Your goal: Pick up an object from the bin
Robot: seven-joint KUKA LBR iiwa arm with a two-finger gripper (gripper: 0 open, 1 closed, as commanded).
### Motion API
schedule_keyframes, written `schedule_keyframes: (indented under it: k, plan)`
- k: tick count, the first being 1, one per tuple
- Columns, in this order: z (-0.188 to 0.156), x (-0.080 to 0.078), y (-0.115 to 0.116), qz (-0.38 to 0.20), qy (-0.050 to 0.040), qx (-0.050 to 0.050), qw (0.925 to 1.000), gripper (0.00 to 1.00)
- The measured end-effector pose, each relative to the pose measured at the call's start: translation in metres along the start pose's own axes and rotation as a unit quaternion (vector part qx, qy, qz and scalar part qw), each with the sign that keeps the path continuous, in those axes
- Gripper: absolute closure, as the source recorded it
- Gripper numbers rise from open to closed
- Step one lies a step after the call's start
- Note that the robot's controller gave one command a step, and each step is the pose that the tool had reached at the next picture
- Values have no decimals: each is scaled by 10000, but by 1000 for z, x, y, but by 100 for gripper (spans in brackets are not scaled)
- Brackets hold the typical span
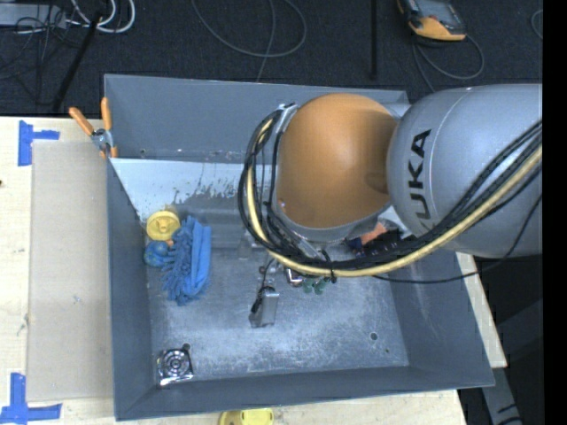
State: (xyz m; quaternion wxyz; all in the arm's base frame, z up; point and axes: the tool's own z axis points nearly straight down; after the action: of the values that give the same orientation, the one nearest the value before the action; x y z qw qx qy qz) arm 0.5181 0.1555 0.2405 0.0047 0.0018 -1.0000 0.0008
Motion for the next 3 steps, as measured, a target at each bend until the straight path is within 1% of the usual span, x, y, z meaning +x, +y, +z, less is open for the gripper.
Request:
schedule_keyframes:
  k: [1,2,3]
  plan:
    - [-5,-2,-1,22,-41,-9,10000,0]
    - [33,-19,16,-50,-91,-18,9999,0]
    - [89,-48,20,-172,-63,-14,9998,0]
